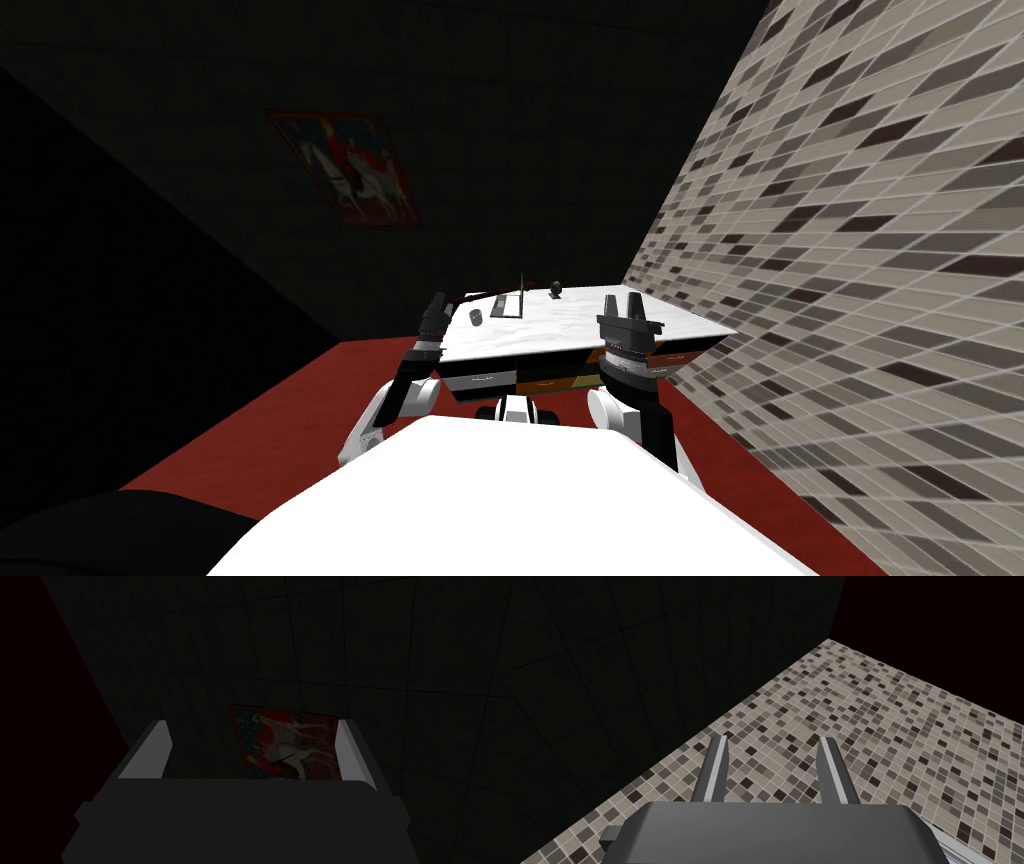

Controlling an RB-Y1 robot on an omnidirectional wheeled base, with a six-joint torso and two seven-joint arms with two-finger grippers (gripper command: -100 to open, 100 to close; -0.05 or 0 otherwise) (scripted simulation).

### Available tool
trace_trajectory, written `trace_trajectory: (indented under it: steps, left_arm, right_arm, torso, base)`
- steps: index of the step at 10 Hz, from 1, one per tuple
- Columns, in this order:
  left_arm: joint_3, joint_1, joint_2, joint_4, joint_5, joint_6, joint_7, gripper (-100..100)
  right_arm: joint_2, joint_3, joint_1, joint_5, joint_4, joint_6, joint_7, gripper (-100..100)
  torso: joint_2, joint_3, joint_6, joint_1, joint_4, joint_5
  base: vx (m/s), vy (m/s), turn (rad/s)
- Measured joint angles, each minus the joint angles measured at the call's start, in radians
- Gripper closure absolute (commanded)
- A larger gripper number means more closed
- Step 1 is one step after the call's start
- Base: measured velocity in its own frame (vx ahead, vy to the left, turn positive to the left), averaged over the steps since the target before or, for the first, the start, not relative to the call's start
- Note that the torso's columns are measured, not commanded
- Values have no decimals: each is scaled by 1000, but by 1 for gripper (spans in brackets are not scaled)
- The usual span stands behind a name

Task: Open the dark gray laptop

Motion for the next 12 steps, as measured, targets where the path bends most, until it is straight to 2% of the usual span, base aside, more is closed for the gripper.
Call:
trace_trajectory:
  steps: [3, 12]
  left_arm:
    - [40, -40, 21, 60, -25, 48, -16, -100]
    - [135, -174, 33, 244, -104, 186, -76, -100]
  right_arm:
    - [0, 0, 0, 0, 0, 0, 0, 0]
    - [0, 0, 0, 0, 0, 0, 0, 0]
  torso:
    - [1, 0, 0, 1, 0, 0]
    - [1, 1, 0, 2, 0, 0]
  base:
    - [14, -108, -128]
    - [23, -89, -135]
